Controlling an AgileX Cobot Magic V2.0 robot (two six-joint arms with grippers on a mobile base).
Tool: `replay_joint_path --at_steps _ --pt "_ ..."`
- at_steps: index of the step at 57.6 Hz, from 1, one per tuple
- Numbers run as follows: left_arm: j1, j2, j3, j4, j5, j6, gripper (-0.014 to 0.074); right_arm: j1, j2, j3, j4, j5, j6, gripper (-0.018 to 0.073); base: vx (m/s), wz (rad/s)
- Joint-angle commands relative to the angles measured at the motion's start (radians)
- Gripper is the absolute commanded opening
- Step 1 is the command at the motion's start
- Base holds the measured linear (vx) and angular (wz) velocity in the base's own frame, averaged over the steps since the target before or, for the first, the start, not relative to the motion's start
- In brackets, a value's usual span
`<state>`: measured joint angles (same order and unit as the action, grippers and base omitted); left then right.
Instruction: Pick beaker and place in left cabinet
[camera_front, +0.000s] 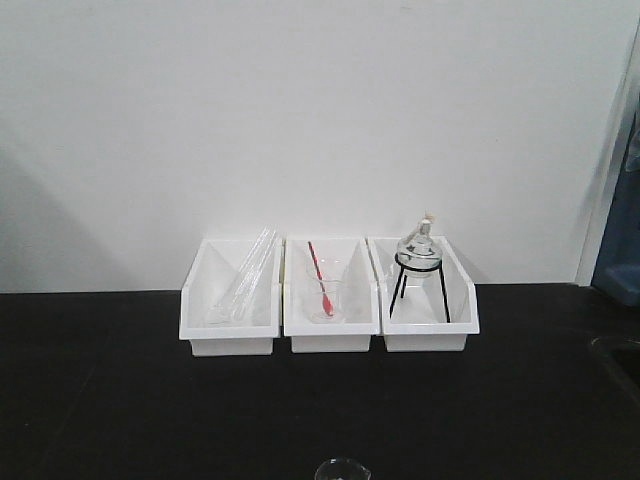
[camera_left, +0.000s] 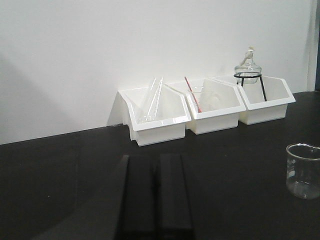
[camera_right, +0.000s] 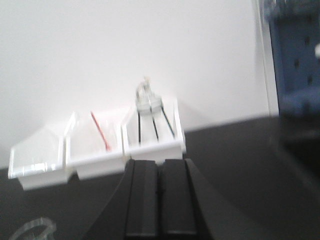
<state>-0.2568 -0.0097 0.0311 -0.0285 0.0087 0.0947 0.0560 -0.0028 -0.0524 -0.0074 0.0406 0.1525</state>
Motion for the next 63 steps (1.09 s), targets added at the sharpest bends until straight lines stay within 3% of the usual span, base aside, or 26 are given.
replay_joint_path --at_steps 1,12,21,42,54,63 --pt "-0.004 -0.019 0.016 -0.008 -0.084 -0.003 0.0001 -0.004 0.088 -0.165 -0.059 -0.072 -0.063 -0.0004 0.0 0.0" --pt "-0.004 -0.019 0.016 -0.008 -0.084 -0.003 0.0001 -0.004 0.472 -0.451 -0.154 -0.108 -0.111 -0.0004 0.0 0.0" --pt "-0.004 -0.019 0.016 -0.008 -0.084 -0.003 0.0001 -0.004 0.761 -0.618 -0.17 -0.195 -0.111 -0.0004 0.0 0.0" --pt "-0.004 -0.019 0.016 -0.008 -0.084 -0.003 0.0001 -0.004 0.995 -0.706 -0.111 -0.254 -0.072 0.0016 0.0 0.0" --pt "-0.004 -0.019 0.016 -0.008 -0.084 -0.003 0.0001 -0.004 0.996 -0.706 -0.097 -0.267 -0.072 0.0131 0.0 0.0" --pt "-0.004 -0.019 0.016 -0.008 -0.084 -0.003 0.0001 -0.004 0.996 -0.706 -0.095 -0.268 -0.073 0.0337 0.0 0.0"
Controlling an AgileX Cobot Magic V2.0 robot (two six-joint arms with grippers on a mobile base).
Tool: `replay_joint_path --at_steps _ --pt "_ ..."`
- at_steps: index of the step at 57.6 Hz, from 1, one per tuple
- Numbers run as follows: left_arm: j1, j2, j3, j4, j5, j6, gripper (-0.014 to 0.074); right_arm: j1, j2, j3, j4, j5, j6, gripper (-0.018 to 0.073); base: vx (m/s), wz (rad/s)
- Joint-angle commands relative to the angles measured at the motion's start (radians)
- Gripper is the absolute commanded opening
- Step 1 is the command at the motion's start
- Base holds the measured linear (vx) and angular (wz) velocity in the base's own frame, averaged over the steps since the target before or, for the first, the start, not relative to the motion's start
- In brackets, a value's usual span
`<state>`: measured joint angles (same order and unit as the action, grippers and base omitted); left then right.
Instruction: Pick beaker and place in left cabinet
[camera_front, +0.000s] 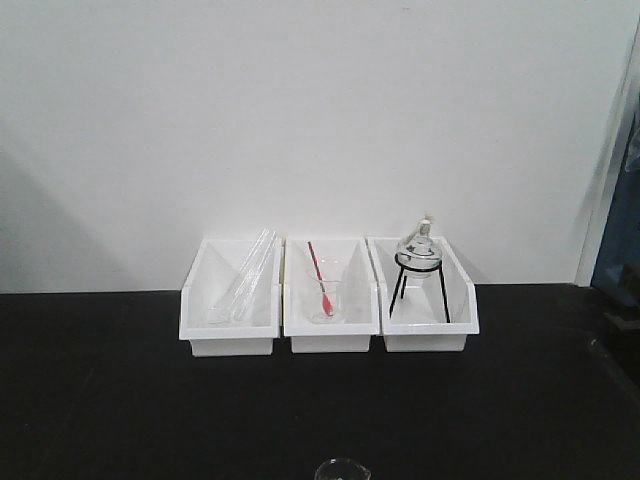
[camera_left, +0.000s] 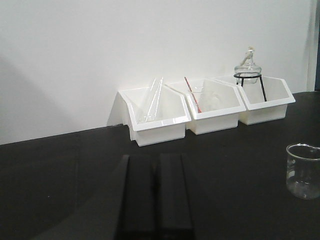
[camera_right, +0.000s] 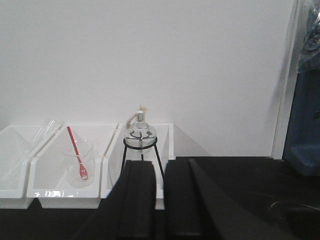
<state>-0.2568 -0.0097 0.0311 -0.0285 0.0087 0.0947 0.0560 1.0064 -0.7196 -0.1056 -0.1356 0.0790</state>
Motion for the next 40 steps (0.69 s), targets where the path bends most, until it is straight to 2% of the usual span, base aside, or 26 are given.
replay_joint_path --at_steps 1,9,15,31,40 --pt "-0.004 -0.019 0.016 -0.008 -0.084 -0.003 0.0001 -0.004 -0.013 -0.039 0.003 -0.092 0.001 0.036 0.0 0.0" --pt "-0.004 -0.019 0.016 -0.008 -0.084 -0.003 0.0001 -0.004 -0.013 -0.039 0.026 -0.097 0.001 0.0608 0.0 0.0" --pt "-0.004 -0.019 0.016 -0.008 -0.084 -0.003 0.0001 -0.005 -0.013 -0.039 0.029 -0.097 0.001 0.073 0.0 0.0" --pt "-0.004 -0.019 0.016 -0.008 -0.084 -0.003 0.0001 -0.004 -0.013 -0.039 0.024 -0.105 -0.003 0.0703 0.0 0.0" --pt "-0.004 -0.019 0.016 -0.008 -0.084 -0.003 0.0001 -0.004 -0.003 -0.005 -0.061 -0.189 -0.001 0.0666 0.0 0.0"
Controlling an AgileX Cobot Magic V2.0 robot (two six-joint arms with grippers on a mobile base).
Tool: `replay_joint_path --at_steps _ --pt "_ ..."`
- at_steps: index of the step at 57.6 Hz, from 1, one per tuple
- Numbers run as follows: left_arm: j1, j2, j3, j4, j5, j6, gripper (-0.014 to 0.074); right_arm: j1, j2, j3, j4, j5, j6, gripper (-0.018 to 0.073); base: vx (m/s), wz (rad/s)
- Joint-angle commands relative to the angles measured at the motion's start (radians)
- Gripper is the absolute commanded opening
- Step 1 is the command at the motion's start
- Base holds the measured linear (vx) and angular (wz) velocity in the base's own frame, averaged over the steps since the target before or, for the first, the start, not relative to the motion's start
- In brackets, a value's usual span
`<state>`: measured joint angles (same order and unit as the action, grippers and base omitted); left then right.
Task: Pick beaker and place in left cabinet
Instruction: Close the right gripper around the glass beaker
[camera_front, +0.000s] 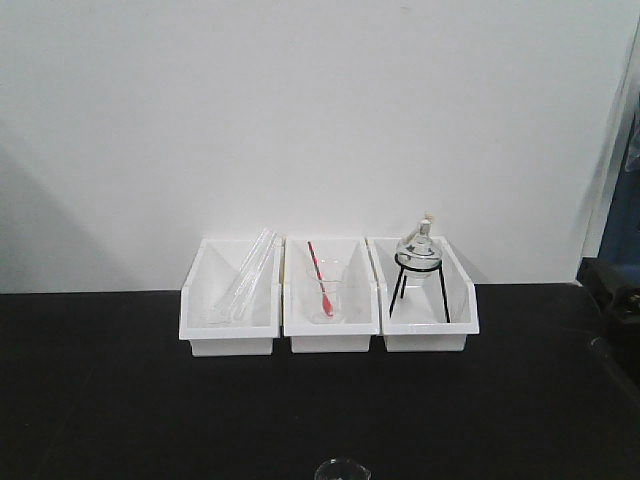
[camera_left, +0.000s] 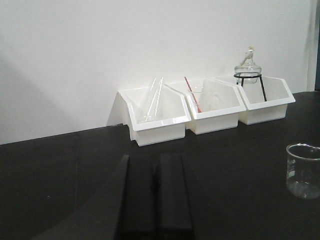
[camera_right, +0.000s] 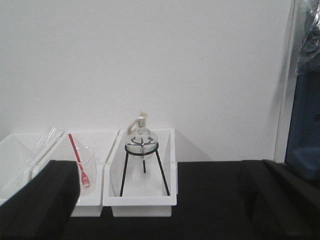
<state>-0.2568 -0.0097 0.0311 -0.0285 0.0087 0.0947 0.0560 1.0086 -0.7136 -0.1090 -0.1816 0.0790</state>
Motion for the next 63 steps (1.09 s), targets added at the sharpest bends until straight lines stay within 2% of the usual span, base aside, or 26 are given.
replay_joint_path --at_steps 1,2,3,8,19,26,38,49,56,63 --pt "-0.004 -0.019 0.016 -0.008 -0.084 -0.003 0.0001 -0.004 0.0 0.001 -0.073 -0.162 0.005 0.0661 0.0 0.0" --pt "-0.004 -0.019 0.016 -0.008 -0.084 -0.003 0.0001 -0.004 0.004 0.014 -0.082 -0.174 0.011 0.0658 0.0 0.0" --pt "-0.004 -0.019 0.016 -0.008 -0.084 -0.003 0.0001 -0.004 0.04 0.109 -0.134 -0.258 0.107 0.0647 0.0 0.0" --pt "-0.004 -0.019 0.016 -0.008 -0.084 -0.003 0.0001 -0.004 0.074 0.211 -0.216 -0.356 0.163 0.0645 0.0 0.0" --pt "-0.004 -0.019 0.016 -0.008 -0.084 -0.003 0.0001 -0.004 0.236 0.386 -0.475 -0.704 0.234 0.064 0.0 0.0" --pt "-0.004 -0.019 0.016 -0.008 -0.084 -0.003 0.0001 -0.004 0.411 0.399 -0.586 -0.869 0.231 0.064 0.0 0.0" --pt "-0.004 -0.019 0.016 -0.008 -0.084 -0.003 0.0001 -0.004 0.75 0.371 -0.579 -1.163 0.182 0.0636 0.0 0.0" --pt "-0.004 -0.019 0.016 -0.008 -0.084 -0.003 0.0001 0.036 0.972 0.26 -0.597 -1.166 0.121 0.0629 0.0 0.0" --pt "-0.004 -0.019 0.016 -0.008 -0.084 -0.003 0.0001 0.083 1.034 0.197 -0.618 -1.166 0.121 0.0624 0.0 0.0" --pt "-0.004 -0.019 0.016 -0.008 -0.084 -0.003 0.0001 0.14 1.07 0.145 -0.598 -1.166 0.12 0.0619 0.0 0.0"
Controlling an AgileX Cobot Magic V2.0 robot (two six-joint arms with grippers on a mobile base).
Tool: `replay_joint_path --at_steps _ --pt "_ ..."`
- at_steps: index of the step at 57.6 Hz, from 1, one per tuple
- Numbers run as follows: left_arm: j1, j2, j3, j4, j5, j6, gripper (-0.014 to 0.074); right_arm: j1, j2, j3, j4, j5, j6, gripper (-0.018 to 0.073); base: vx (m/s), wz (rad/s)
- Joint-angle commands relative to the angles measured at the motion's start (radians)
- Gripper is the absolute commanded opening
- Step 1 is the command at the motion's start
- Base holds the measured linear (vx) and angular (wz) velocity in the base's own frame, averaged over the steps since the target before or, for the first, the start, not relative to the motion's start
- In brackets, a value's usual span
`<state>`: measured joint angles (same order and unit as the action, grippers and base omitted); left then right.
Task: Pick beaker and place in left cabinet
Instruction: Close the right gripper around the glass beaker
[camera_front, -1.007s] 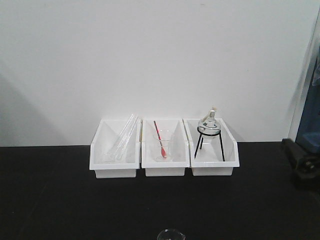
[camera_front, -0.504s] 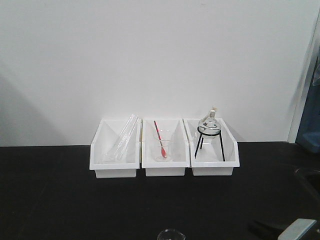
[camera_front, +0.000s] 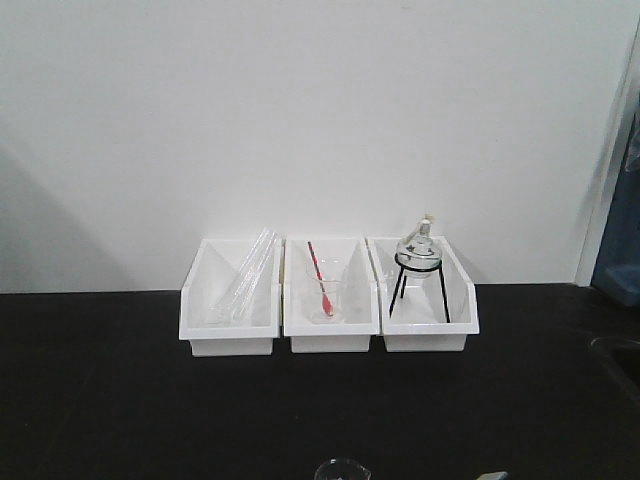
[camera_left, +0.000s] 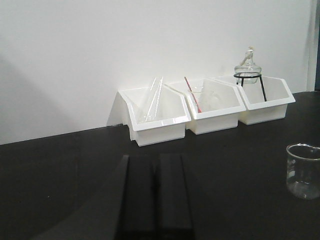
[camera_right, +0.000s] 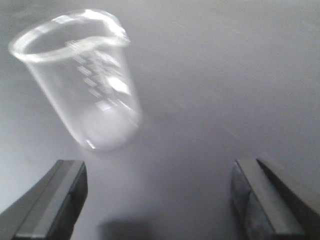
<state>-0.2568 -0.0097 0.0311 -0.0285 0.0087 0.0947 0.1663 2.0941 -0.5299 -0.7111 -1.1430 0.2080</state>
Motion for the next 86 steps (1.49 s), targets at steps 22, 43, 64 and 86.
replay_joint_path --at_steps 22,43,64,86 --pt "-0.004 -0.019 0.016 -0.008 -0.084 -0.003 0.0001 0.147 0.064 -0.188 0.079 -0.202 -0.011 0.0597 0.0 0.0" --pt "-0.004 -0.019 0.016 -0.008 -0.084 -0.003 0.0001 0.2 0.124 -0.323 0.141 -0.201 -0.004 0.0566 0.0 0.0" --pt "-0.004 -0.019 0.016 -0.008 -0.084 -0.003 0.0001 0.202 0.085 -0.317 0.105 -0.18 0.108 -0.0014 0.0 0.0" --pt "-0.004 -0.019 0.016 -0.008 -0.084 -0.003 0.0001 0.202 -0.242 -0.317 0.054 0.282 0.301 -0.0005 0.0 0.0"
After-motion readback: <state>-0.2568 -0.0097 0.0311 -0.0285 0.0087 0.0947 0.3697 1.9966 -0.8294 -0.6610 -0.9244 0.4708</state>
